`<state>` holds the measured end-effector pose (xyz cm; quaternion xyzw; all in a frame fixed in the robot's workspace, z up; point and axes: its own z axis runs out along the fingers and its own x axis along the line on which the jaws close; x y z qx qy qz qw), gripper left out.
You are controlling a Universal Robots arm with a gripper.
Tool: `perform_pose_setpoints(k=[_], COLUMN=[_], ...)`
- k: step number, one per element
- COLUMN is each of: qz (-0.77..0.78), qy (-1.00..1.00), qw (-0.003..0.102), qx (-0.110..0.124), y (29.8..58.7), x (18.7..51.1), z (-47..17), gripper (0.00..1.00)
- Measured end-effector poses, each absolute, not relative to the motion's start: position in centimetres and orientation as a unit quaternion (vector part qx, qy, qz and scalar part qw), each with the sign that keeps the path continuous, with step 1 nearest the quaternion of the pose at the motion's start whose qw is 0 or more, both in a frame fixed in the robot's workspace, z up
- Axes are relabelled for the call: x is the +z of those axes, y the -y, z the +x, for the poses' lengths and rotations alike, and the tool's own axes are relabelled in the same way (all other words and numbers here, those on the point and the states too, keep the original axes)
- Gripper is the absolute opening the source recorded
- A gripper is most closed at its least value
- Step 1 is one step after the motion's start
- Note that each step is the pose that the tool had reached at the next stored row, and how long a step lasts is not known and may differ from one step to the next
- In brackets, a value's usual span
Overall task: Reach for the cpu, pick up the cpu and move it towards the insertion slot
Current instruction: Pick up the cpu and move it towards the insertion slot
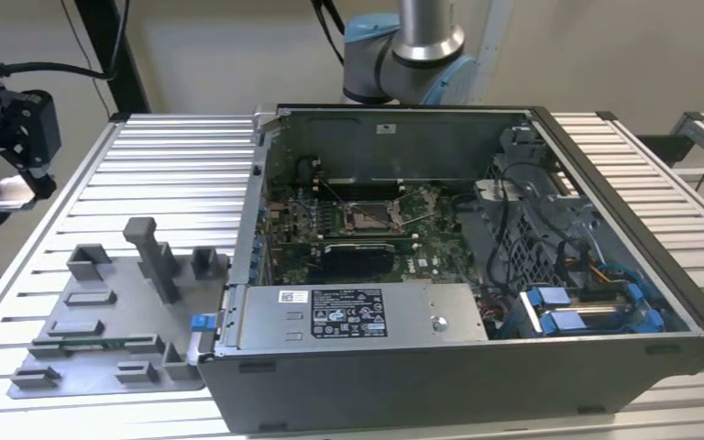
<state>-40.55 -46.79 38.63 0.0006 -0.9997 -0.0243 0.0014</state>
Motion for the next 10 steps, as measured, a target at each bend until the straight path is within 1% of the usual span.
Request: perform_pose_setpoints(k=[10], qz=[0.001], qy=[1.000], qw=[0.002], qx=[-0.024], y=[46.8], x=[38.6], z=[-38.7], gripper=[0.00])
